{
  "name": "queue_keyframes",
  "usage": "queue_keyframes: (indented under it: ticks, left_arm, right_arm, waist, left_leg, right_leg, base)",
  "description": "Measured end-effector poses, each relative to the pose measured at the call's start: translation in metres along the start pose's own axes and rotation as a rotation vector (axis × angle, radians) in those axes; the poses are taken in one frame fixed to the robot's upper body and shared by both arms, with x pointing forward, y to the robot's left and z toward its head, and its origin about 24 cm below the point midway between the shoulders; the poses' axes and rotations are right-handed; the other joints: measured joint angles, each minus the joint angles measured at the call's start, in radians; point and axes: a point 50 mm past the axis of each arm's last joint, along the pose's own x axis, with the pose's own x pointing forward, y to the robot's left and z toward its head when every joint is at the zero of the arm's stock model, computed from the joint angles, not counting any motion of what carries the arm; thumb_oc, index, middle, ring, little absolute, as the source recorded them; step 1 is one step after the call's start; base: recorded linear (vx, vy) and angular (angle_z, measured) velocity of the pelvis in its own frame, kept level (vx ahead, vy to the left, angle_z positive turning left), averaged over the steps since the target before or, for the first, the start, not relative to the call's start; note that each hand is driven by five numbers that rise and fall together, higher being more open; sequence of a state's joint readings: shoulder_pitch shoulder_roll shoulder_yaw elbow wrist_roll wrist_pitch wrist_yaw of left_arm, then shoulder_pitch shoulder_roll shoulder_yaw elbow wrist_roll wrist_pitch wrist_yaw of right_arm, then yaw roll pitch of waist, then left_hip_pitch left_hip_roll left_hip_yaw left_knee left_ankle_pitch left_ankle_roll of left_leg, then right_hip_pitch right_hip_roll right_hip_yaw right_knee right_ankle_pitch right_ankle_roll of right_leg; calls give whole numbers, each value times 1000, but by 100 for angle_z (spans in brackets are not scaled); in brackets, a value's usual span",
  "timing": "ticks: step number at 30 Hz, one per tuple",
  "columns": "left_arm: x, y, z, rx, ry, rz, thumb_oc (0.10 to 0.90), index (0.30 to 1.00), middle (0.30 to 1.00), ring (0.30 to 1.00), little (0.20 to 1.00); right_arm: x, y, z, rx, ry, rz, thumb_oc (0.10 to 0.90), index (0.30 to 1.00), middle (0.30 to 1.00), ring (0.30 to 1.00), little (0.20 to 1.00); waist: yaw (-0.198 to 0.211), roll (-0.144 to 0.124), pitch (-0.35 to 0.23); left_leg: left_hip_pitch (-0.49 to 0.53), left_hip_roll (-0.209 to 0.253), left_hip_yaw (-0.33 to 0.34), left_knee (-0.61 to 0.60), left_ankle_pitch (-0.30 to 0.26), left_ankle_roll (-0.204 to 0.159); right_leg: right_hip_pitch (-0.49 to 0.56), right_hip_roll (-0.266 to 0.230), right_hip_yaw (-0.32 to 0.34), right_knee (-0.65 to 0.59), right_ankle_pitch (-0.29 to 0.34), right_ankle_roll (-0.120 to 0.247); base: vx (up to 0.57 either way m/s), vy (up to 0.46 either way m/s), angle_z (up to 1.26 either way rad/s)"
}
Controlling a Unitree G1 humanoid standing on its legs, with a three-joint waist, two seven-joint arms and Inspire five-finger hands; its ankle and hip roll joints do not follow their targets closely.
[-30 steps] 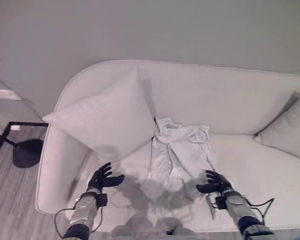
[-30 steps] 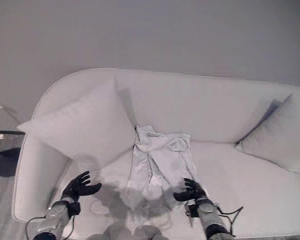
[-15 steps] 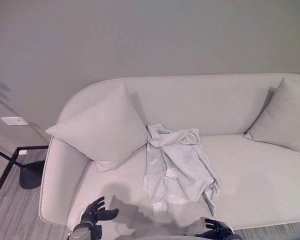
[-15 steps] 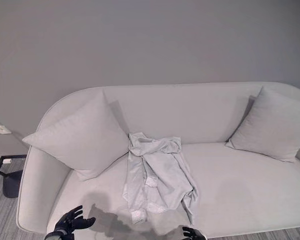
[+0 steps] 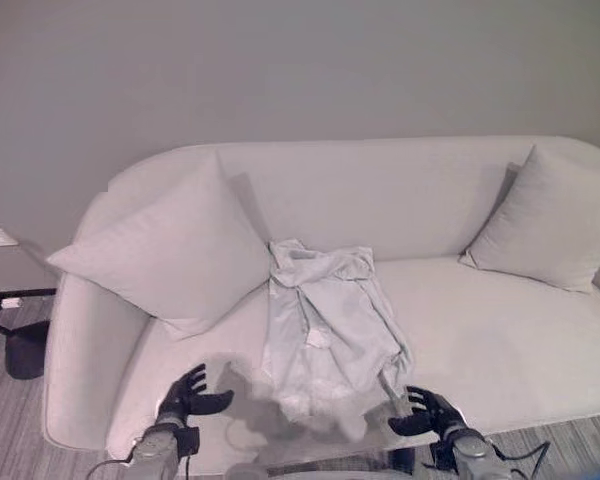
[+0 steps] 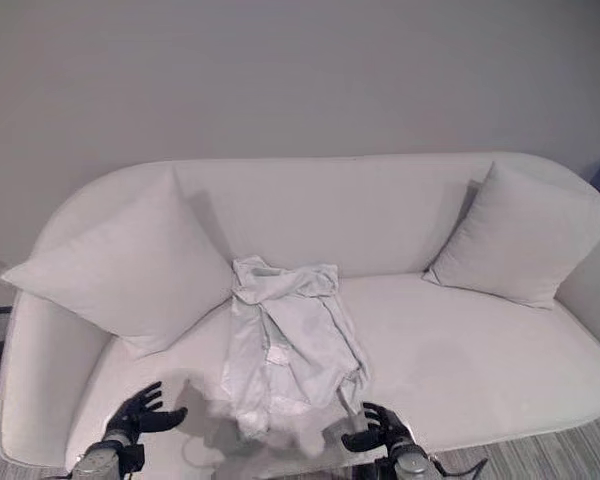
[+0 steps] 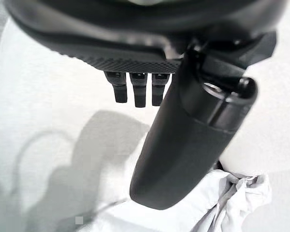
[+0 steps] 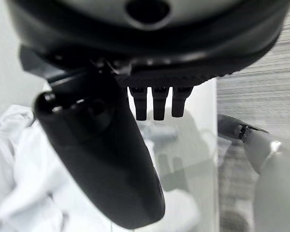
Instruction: Hang the clothes on the sofa on the clothes rack.
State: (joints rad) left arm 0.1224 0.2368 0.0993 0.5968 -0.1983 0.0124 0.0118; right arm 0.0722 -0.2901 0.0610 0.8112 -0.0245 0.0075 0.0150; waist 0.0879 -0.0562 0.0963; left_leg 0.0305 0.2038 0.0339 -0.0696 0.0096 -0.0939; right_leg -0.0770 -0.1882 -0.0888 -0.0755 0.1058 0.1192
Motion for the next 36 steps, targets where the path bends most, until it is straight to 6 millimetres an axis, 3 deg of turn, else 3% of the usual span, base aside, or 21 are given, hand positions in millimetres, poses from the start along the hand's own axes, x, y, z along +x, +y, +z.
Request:
queue_keyframes:
  ticks: [1,3,4,5,6,7,8,9,11,13,15,17,18,19,20,25,27,29,31,32,36]
  left_arm:
    - [1,-2,3,-9,-11,-2,800,900,900,900,900]
    - [-1,-32,4,-48,-27,-80,800,900,900,900,900]
    - [-2,-51,9,-40,-41,-154,800,900,900,900,900]
    - [-3,-59,13,-38,-58,-191,800,900,900,900,900]
    - [-3,-64,17,-34,-73,-214,800,900,900,900,900]
    - [-2,-66,22,-25,-86,-223,800,900,900,900,900]
    - [-3,-66,25,-18,-98,-226,800,900,900,900,900]
    - [-4,-66,32,-7,-123,-233,800,900,900,900,900]
    - [-2,-65,44,-1,-163,-235,800,900,900,900,900]
    - [-2,-62,62,37,-227,-240,800,900,900,900,900]
    - [0,-50,106,102,-372,-215,800,900,900,900,900]
    - [-1,-47,115,120,-403,-206,800,900,900,900,900]
    - [-1,-42,122,136,-424,-190,800,900,900,900,900]
    - [0,-44,129,130,-444,-192,800,900,900,900,900]
    - [-1,-44,134,139,-465,-187,800,900,900,900,900]
    - [-2,-61,159,149,-537,-230,800,900,900,900,900]
    - [-9,-67,189,204,-639,-251,800,900,900,900,900]
    - [-21,-79,235,262,-785,-278,800,900,900,900,900]
    - [-27,-86,256,293,-851,-270,800,900,900,900,900]
    - [-39,-98,289,407,-958,-261,800,900,900,900,900]
    - [-95,-118,378,603,-1280,-185,800,900,900,900,900]
  right_arm:
    - [-1,-4,-3,-4,9,-9,800,900,900,900,900]
    - [-3,-32,-5,-25,22,-97,800,900,900,900,900]
    - [-5,-52,-3,-16,16,-160,800,900,900,900,900]
    - [-6,-63,1,-14,6,-201,800,900,900,900,900]
    - [-5,-73,10,-5,-16,-242,800,900,900,900,900]
    - [-2,-77,23,-2,-48,-262,800,900,900,900,900]
    - [0,-82,34,-10,-76,-277,800,900,900,900,900]
    - [2,-89,57,-12,-146,-300,800,900,900,900,900]
    - [2,-89,78,-7,-229,-302,800,900,900,900,900]
    - [1,-86,89,-26,-259,-292,800,900,900,900,900]
    - [3,-80,98,-63,-279,-264,800,900,900,900,900]
    - [5,-77,106,-78,-295,-254,800,900,900,900,900]
    - [8,-69,129,-156,-330,-220,800,900,900,900,900]
    - [8,-66,136,-152,-358,-210,800,900,900,900,900]
    - [11,-58,166,-212,-409,-192,800,900,900,900,900]
    - [6,-68,248,-259,-511,-253,800,900,900,900,900]
    - [-11,-81,303,-305,-584,-321,800,900,900,900,900]
    - [-43,-102,352,-284,-701,-423,800,900,900,900,900]
    - [-55,-101,371,-297,-745,-446,800,900,900,900,900]
    - [-73,-104,396,-331,-791,-497,800,900,900,900,900]
    - [-120,-111,442,-275,-936,-563,800,900,900,900,900]
  waist:
    - [-13,5,7]
    - [-6,22,22]
    - [-13,3,40]
    - [-8,-11,49]
    - [2,-32,67]
    - [10,-37,82]
    - [11,-42,91]
    - [18,-23,90]
    - [14,9,85]
    - [1,13,83]
    - [-4,27,79]
    - [-7,30,81]
    - [-11,35,85]
    - [-2,40,86]
    - [9,46,93]
    - [50,85,184]
    - [67,92,270]
    - [80,91,378]
    - [80,83,412]
    - [75,81,437]
    - [78,77,448]
  left_leg:
    - [-4,9,-21,3,7,-9]
    - [-23,61,-15,34,68,62]
    - [-91,59,22,128,119,66]
    - [-130,39,9,185,88,25]
    - [-143,-20,-49,187,43,-18]
    - [-139,-81,-71,147,22,-7]
    - [-139,-107,-74,122,1,24]
    - [-118,-122,-77,54,1,54]
    - [-95,-100,-67,26,36,53]
    - [-90,-101,-51,3,59,47]
    - [-76,-128,-34,-23,83,43]
    - [-76,-137,-31,-23,82,44]
    - [-79,-143,-25,-23,82,48]
    - [-79,-146,-27,-24,85,48]
    - [-98,-146,-28,-23,86,47]
    - [-152,-144,-30,-22,117,45]
    - [-205,-143,-29,-9,132,45]
    - [-259,-142,-37,-6,158,44]
    - [-288,-142,-38,-7,167,41]
    - [-356,-142,-50,9,175,36]
    - [-521,-130,-71,-3,220,27]
  right_leg:
    - [28,13,22,-17,26,24]
    - [56,71,-22,-16,7,-5]
    - [69,80,-61,-16,-7,-35]
    - [71,76,-64,-17,-16,-57]
    - [73,68,-62,-18,-18,-69]
    - [74,70,-55,-20,-12,-61]
    - [71,75,-46,-22,-12,-57]
    - [58,111,-11,-19,-15,-61]
    - [62,147,-6,-19,-19,-73]
    - [53,147,4,-22,-20,-76]
    - [49,122,21,-17,-12,-72]
    - [48,113,22,-17,-12,-72]
    - [43,106,26,-18,-12,-71]
    - [45,103,23,-17,-12,-71]
    - [24,104,23,-18,-10,-69]
    - [-29,105,22,-17,18,-49]
    - [-78,106,27,-17,45,-51]
    - [-128,108,26,-17,71,-54]
    - [-156,107,26,-17,77,-54]
    - [-209,108,21,-17,86,-54]
    - [-373,122,6,-17,119,-63]
  base:
    - [72,-328,98]
    - [20,-259,73]
    - [-5,-139,65]
    - [77,4,51]
    - [107,67,3]
    - [98,82,-20]
    - [50,55,-68]
    - [71,87,-73]
    - [81,114,-44]
    - [42,77,-17]
    - [56,137,-18]
    - [43,105,-4]
    - [-7,31,-1]
    - [-77,43,-3]
    - [-136,16,3]
    - [-158,7,1]
    - [-187,1,-4]
    - [-161,-12,8]
    - [-143,-51,7]
    - [-61,-39,14]
    - [-47,-32,10]
